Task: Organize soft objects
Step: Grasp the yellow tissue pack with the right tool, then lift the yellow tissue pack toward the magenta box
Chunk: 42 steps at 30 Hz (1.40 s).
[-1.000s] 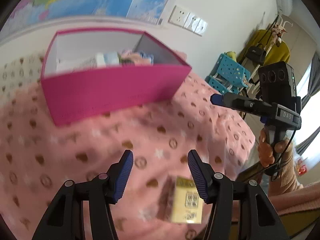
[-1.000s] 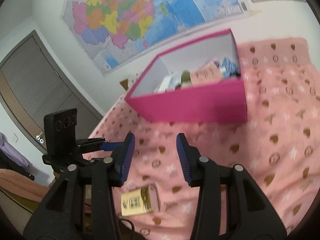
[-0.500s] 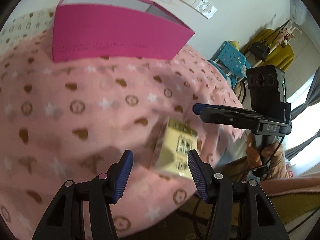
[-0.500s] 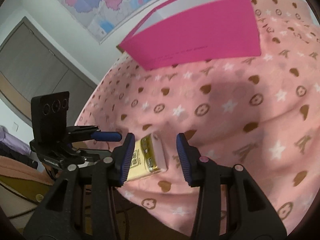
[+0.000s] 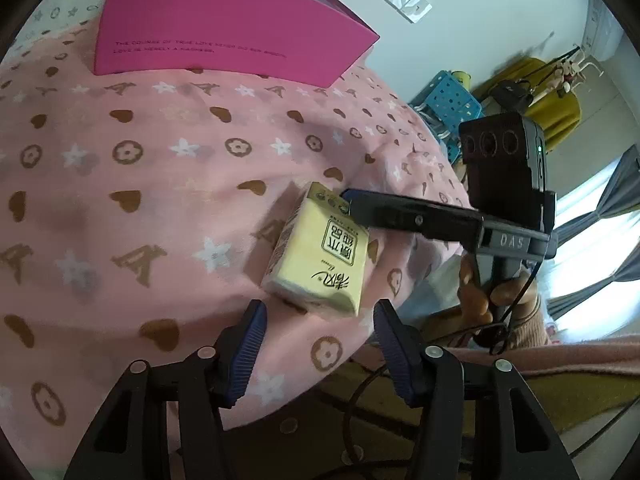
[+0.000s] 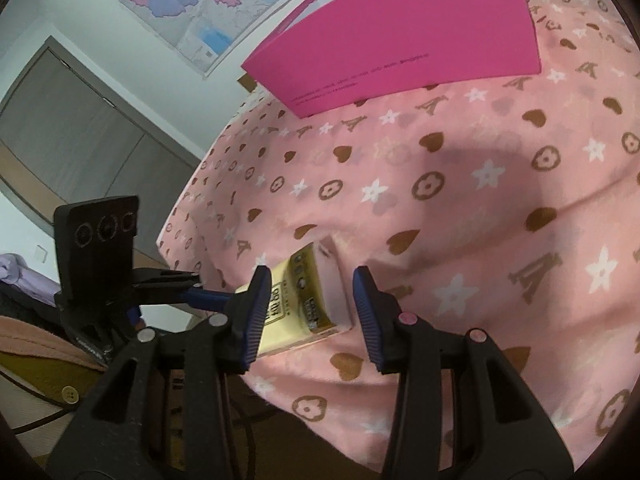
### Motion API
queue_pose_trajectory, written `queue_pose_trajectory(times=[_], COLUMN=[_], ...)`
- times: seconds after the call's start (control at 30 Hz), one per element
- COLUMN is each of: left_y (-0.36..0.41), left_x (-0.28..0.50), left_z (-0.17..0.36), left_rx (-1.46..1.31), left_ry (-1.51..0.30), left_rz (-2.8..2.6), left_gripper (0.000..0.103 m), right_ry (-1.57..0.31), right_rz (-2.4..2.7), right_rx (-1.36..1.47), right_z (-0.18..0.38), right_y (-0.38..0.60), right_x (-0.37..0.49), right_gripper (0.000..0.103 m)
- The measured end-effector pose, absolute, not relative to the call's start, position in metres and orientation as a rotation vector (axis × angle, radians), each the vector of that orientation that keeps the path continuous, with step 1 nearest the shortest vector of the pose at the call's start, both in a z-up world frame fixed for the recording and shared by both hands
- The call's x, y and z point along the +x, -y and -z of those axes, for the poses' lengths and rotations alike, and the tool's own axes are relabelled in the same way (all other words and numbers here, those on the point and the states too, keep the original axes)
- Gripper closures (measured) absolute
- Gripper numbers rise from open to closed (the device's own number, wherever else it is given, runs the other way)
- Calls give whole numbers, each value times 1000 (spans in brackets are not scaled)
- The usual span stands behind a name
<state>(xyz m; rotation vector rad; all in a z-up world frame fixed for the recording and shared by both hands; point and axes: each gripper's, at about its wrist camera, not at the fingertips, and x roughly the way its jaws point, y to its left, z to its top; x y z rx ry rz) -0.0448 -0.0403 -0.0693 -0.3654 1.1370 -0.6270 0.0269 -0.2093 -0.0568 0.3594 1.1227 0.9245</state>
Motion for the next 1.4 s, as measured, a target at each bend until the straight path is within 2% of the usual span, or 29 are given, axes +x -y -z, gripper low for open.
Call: queue_pose_trajectory(times=[0.07, 0.17, 0.77, 1.4], left_y=[43, 46, 41, 51], left_x=[-42, -35, 19, 22], left_z=[68, 67, 63, 43], left_rx=[-364, -352, -294, -245], left_ry=[-1136, -1128, -1069, -1015], left_rz=[632, 630, 567, 565], left_gripper=[61, 66, 66, 65], right_ry=[-1129, -1131, -1090, -1051], right_rz=[-925, -915, -835, -793], right_rx=[355, 354, 415, 384], right_z=[57, 57, 58, 48], right_y=[209, 210, 220, 224], right_x=[27, 26, 45, 49], right_gripper=[65, 68, 68, 68])
